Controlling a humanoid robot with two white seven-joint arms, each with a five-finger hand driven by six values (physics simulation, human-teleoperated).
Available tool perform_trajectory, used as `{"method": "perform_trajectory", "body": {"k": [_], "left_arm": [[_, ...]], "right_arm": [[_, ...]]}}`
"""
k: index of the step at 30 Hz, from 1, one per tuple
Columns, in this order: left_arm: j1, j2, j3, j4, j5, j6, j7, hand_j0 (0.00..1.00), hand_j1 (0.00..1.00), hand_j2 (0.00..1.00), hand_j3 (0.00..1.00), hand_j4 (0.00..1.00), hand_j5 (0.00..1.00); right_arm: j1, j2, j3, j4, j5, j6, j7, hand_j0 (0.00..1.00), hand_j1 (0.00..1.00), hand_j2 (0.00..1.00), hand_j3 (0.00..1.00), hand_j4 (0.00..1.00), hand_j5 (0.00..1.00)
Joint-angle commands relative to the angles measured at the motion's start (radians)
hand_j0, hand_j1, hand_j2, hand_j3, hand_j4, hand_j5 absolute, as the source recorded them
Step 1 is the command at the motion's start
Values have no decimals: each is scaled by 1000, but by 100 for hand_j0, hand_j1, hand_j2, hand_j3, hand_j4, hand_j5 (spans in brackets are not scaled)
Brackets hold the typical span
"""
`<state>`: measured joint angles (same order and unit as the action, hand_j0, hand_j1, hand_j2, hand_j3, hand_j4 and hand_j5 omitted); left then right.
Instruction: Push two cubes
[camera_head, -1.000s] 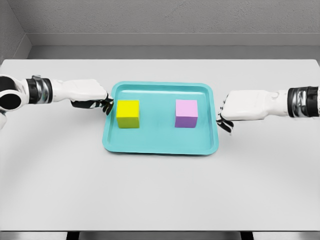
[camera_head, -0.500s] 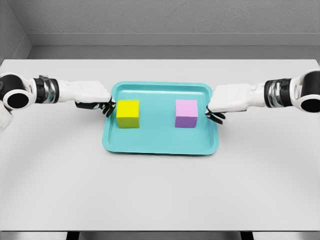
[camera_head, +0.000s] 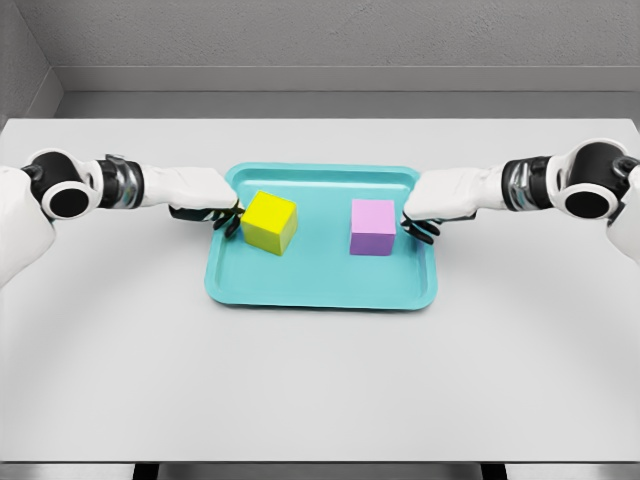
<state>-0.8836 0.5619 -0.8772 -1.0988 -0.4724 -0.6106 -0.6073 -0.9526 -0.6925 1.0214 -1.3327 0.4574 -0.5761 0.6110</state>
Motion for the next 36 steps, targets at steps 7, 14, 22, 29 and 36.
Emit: {"method": "perform_trajectory", "body": {"k": [7,14,22,29,36], "left_arm": [[2,-10,-2,-15,20,0,-4,30,30,30,30,30,30],[3,-10,-2,-38,52,0,-4,32,32,32,32,32,32],[3,6,-20,-50,110,0,-4,32,32,32,32,32,32],[2,81,-19,-70,219,0,-4,33,33,33,33,33,33],[0,46,-19,-36,268,0,-4,33,33,33,33,33,33]], "right_arm": [[-8,30,16,46,12,2,0,13,13,13,13,13,13],[-14,59,34,46,14,4,0,13,13,13,13,13,13],[-28,65,34,64,20,2,0,13,13,13,13,13,13],[-32,28,23,59,9,-35,0,17,17,17,17,17,17],[-31,-15,20,49,0,-35,0,22,22,22,22,22,22]]}}
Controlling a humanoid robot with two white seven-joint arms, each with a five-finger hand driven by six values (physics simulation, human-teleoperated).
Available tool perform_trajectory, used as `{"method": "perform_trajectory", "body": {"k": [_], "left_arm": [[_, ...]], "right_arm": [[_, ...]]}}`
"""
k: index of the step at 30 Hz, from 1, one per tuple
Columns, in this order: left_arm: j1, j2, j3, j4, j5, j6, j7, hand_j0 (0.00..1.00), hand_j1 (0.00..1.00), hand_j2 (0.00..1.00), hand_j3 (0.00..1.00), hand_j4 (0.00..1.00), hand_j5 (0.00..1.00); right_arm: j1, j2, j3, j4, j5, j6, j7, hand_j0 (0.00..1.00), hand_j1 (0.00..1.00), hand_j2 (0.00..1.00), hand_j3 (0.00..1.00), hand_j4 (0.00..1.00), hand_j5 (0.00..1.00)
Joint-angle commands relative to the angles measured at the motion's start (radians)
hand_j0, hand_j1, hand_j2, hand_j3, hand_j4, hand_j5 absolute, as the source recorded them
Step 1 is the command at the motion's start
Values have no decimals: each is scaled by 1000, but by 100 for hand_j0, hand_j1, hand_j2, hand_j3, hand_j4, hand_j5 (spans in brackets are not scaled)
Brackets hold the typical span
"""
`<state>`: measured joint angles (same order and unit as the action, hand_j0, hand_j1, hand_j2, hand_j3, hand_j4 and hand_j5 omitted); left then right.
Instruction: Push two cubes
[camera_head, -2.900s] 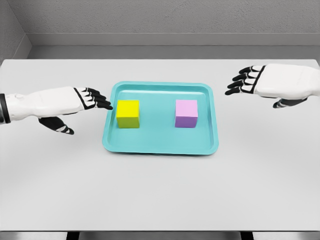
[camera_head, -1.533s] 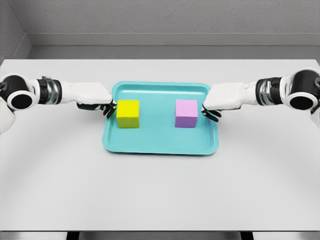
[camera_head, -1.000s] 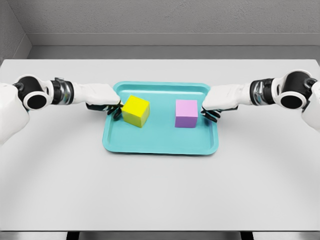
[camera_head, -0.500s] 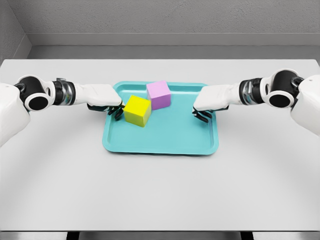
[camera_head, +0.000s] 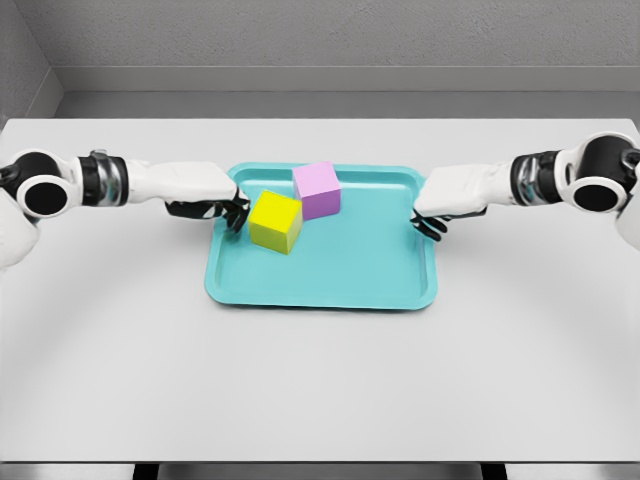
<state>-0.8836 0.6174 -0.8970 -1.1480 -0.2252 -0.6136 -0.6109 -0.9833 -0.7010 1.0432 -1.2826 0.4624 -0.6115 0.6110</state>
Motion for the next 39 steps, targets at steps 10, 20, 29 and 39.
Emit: {"method": "perform_trajectory", "body": {"k": [10,20,29,39], "left_arm": [[2,-67,-19,11,17,3,0,34,34,34,34,34,34],[2,-51,-20,-52,41,3,0,35,35,35,35,35,35],[-11,93,-5,77,112,3,0,36,36,36,36,36,36],[-9,-76,-16,122,-9,3,0,35,35,35,35,35,35]], "right_arm": [[8,-20,-28,-1,-5,1,0,46,46,46,46,46,46],[15,-58,-54,0,-5,1,0,86,86,86,86,86,86],[15,-121,-94,-1,-56,1,0,94,94,94,94,94,94],[18,-124,-94,-17,-57,1,0,100,100,100,100,100,100]]}}
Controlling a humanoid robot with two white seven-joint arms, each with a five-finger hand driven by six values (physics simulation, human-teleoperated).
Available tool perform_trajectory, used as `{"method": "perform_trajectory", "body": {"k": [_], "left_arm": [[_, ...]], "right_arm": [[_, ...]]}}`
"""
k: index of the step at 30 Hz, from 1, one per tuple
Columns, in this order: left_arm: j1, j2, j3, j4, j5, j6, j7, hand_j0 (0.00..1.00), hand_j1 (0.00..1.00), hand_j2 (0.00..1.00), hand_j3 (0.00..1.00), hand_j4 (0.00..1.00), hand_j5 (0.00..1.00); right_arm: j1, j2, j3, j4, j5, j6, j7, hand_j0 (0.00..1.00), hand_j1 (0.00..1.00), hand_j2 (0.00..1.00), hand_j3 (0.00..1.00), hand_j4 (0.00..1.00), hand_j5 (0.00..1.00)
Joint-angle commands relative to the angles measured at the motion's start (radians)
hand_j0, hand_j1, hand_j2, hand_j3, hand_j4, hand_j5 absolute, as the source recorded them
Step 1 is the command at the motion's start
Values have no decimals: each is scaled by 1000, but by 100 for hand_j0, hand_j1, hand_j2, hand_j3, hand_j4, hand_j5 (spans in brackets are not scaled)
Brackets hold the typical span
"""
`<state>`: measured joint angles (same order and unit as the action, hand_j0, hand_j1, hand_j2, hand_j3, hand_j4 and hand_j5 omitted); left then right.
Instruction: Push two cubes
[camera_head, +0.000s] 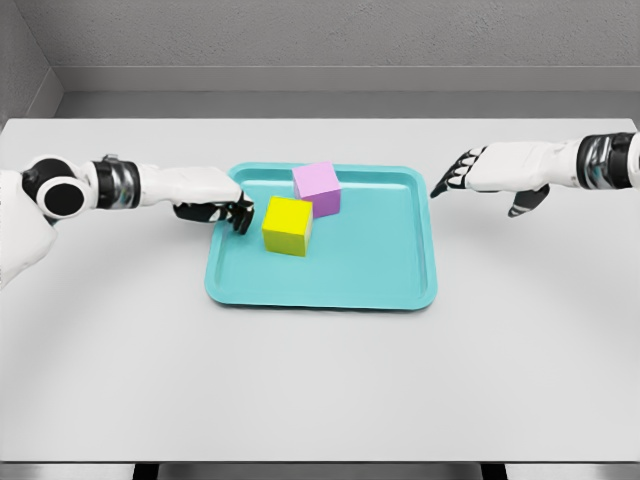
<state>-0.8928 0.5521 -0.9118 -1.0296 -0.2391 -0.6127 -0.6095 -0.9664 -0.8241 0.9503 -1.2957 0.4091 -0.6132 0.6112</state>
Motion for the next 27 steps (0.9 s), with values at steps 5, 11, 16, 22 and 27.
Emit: {"method": "perform_trajectory", "body": {"k": [5,11,16,22,27], "left_arm": [[3,-67,-6,2,-60,2,-1,35,35,35,35,35,35],[5,-87,-15,0,-60,2,-1,35,35,35,35,35,35],[6,-61,-13,-67,-29,2,-1,37,37,37,37,37,37],[66,126,-99,-447,165,2,-1,37,37,37,37,37,37],[66,20,-108,-388,158,2,-1,36,36,36,36,36,36]], "right_arm": [[0,-43,-8,-14,-16,2,0,100,100,100,100,100,100],[2,-43,-8,-20,-16,2,0,100,100,100,100,100,100],[2,-60,-8,-22,-16,2,0,100,100,100,100,100,100],[2,-64,-7,-24,-16,2,0,100,100,100,100,100,100],[8,-73,-8,-24,-16,2,0,100,100,100,100,100,100]]}}
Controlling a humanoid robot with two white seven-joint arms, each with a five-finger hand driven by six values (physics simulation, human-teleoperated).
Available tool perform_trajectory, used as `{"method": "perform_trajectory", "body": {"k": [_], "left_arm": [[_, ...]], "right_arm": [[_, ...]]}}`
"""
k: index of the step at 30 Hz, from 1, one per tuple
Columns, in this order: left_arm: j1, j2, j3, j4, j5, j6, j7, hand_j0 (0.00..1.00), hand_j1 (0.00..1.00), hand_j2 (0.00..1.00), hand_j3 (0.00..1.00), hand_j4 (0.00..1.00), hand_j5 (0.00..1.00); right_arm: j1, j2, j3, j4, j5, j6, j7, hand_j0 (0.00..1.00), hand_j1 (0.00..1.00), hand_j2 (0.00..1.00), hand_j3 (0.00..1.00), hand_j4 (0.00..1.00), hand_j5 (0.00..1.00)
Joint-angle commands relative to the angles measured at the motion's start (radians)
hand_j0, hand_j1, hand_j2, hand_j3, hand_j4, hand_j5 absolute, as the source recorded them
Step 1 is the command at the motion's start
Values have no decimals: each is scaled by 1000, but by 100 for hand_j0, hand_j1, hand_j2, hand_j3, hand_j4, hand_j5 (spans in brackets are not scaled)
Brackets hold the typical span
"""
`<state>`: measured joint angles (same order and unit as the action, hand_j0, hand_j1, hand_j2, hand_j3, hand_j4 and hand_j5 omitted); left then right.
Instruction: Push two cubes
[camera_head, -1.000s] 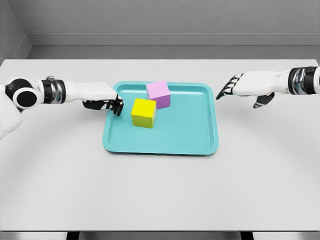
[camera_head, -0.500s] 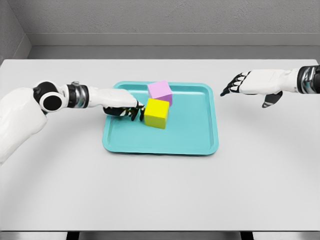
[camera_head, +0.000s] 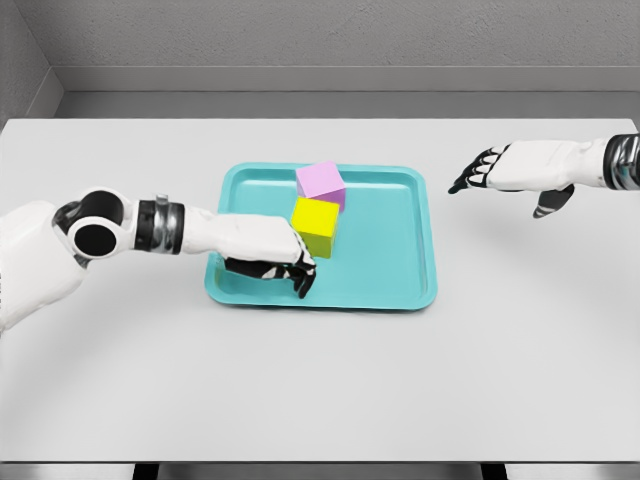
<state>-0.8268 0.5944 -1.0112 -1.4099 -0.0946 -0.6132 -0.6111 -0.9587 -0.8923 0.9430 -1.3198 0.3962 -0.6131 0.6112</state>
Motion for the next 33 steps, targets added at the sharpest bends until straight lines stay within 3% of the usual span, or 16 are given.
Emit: {"method": "perform_trajectory", "body": {"k": [1,3,4,11,33], "left_arm": [[-2,-50,-10,41,10,2,0,36,36,36,36,36,36],[-6,-79,-10,129,-1,2,0,36,36,36,36,36,36],[-6,-88,-10,135,-7,2,0,36,36,36,36,36,36],[-9,-156,-10,135,-30,2,0,35,35,35,35,35,35],[-52,-177,8,232,-85,2,0,35,35,35,35,35,35]], "right_arm": [[0,-16,-1,-4,-4,2,0,100,100,100,100,100,100],[5,-17,-1,-4,-4,2,0,100,100,100,100,100,100],[6,-17,-3,-7,-4,2,0,100,100,100,100,100,100],[8,-16,-1,-18,-4,2,0,100,100,100,100,100,100],[15,-19,-1,-16,-4,2,0,100,100,100,100,100,100]]}}
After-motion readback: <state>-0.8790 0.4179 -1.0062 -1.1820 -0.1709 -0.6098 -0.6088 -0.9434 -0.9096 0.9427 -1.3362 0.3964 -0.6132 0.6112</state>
